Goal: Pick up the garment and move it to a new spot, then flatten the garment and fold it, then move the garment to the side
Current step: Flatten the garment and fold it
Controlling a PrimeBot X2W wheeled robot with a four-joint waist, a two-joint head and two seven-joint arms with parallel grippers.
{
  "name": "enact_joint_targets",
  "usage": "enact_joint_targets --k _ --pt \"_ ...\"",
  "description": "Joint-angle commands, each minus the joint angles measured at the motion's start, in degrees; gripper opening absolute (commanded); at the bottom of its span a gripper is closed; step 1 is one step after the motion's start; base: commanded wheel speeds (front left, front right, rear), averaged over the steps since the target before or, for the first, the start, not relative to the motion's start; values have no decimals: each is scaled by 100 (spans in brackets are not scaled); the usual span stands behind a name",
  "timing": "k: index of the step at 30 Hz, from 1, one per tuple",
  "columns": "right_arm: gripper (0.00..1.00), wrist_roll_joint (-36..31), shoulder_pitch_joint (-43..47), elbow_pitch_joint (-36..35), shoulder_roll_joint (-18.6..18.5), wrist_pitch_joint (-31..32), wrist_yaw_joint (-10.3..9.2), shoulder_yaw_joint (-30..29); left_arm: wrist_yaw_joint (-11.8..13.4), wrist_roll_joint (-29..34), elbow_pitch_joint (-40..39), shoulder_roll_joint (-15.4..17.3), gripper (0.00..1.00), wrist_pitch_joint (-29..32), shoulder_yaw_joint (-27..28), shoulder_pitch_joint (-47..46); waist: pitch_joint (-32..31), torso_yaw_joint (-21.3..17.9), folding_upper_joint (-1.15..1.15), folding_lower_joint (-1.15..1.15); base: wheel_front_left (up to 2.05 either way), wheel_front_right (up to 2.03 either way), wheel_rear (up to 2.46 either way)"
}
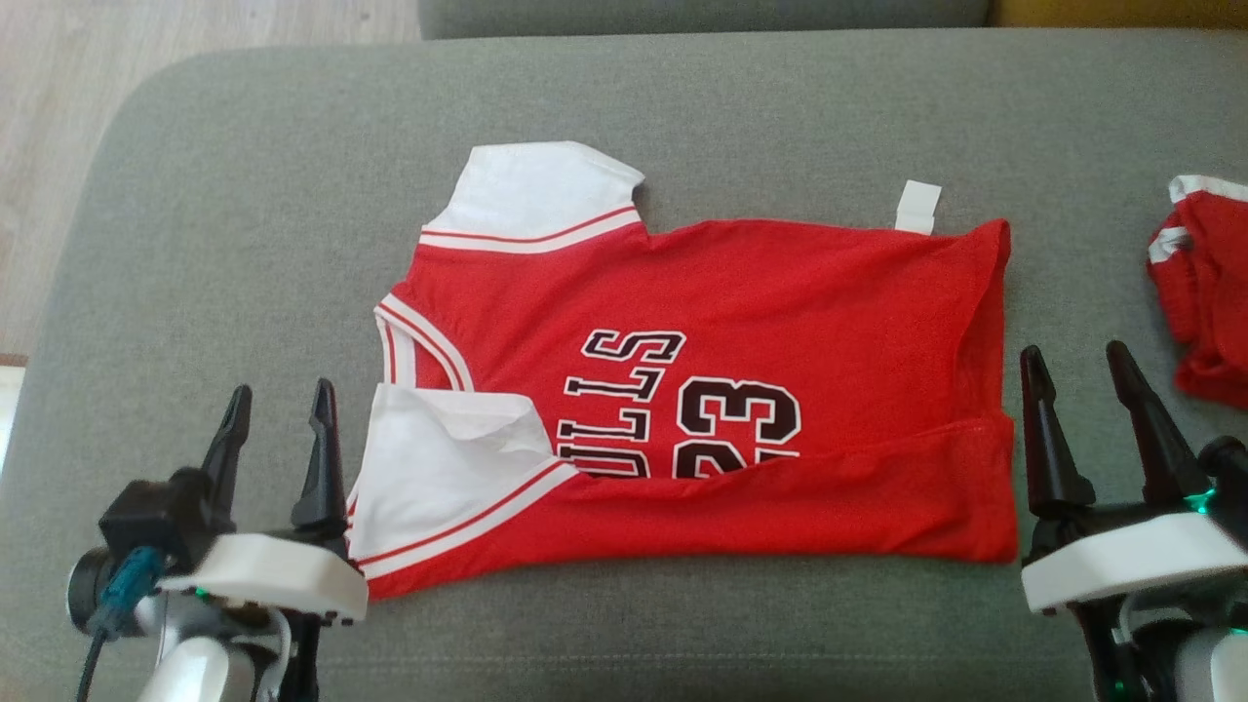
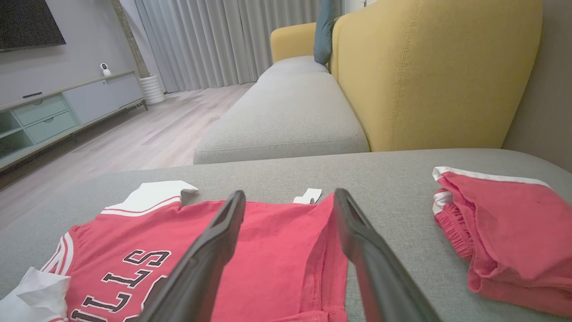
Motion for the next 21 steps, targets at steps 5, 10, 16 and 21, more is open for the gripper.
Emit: enact_joint_targets --k 5,10,16,21 --pt "100 32 -303 -268 -53 -5 20 160 -236 -8 -30 159 100 127 70 -849 406 8 0 0 0 0 0" --pt "100 47 -495 -292 -53 15 20 230 -618 62 415 110 100 294 -215 -1896 867 -31 0 0 0 0 0" --pt "100 46 -833 -256 -53 -25 20 412 -1163 9 1763 -171 100 398 -460 -3609 1497 -274 0 0 0 0 0" --pt "100 70 -1035 -132 -53 -97 20 540 -1481 -53 3171 -382 100 455 -551 -4751 1842 -505 0 0 0 0 0"
